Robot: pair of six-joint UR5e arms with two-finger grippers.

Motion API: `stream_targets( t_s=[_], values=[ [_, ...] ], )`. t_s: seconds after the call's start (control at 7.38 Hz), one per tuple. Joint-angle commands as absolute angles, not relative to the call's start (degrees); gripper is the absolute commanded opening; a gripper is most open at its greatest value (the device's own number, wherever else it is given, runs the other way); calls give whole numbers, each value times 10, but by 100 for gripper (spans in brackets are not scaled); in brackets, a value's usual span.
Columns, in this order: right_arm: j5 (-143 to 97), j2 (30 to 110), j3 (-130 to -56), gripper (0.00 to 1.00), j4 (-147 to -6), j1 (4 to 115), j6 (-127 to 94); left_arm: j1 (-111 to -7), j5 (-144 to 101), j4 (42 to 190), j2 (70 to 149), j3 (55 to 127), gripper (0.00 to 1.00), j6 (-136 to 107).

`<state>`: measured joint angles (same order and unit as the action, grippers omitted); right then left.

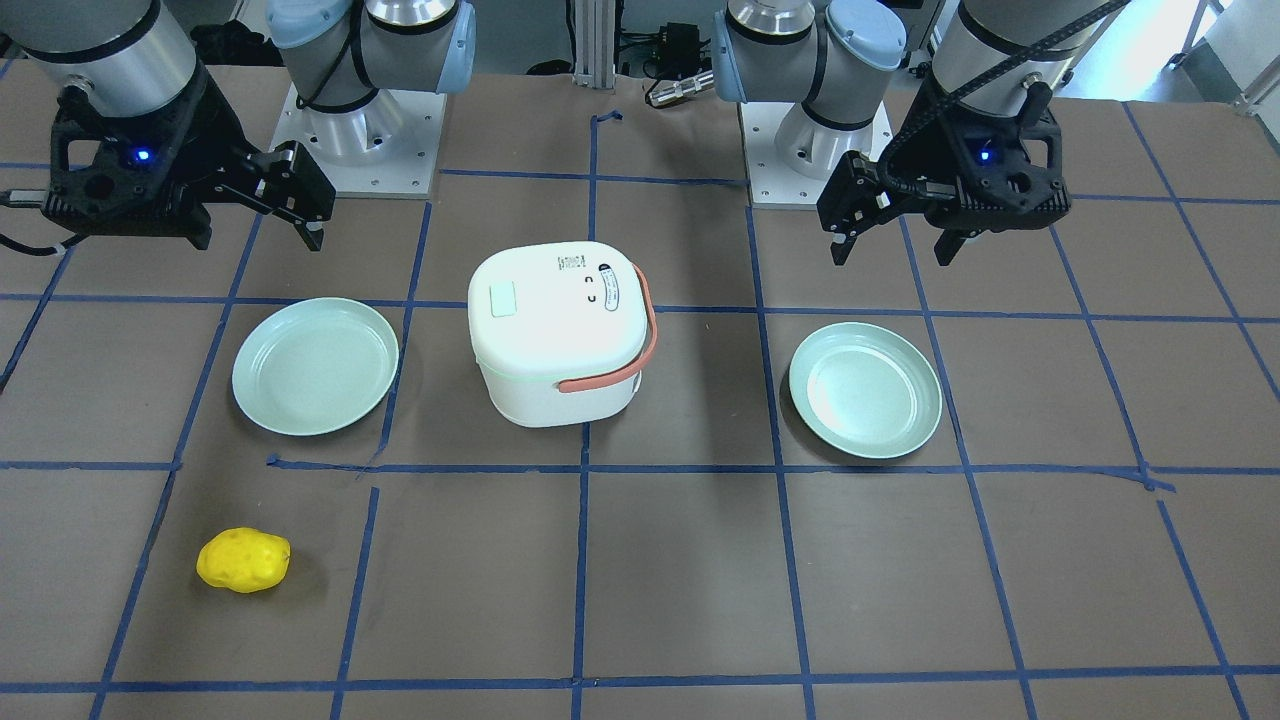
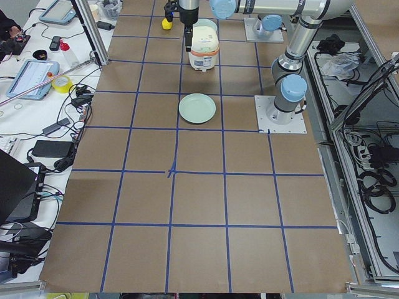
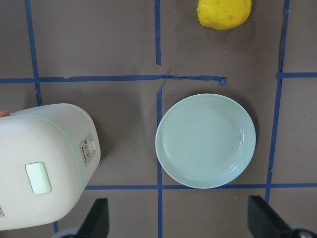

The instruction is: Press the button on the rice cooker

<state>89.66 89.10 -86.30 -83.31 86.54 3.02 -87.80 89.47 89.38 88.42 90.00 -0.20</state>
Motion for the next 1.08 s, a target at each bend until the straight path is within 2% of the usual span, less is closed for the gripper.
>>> stream_targets(
  t_s=[0.0,0.95],
  values=[
    [909,891,-860,100,-831,864,31,-878,895,894,884,900,100,-2],
    [913,889,-867,100,-822,866,23,-878,895,894,884,900,100,-2]
  ],
)
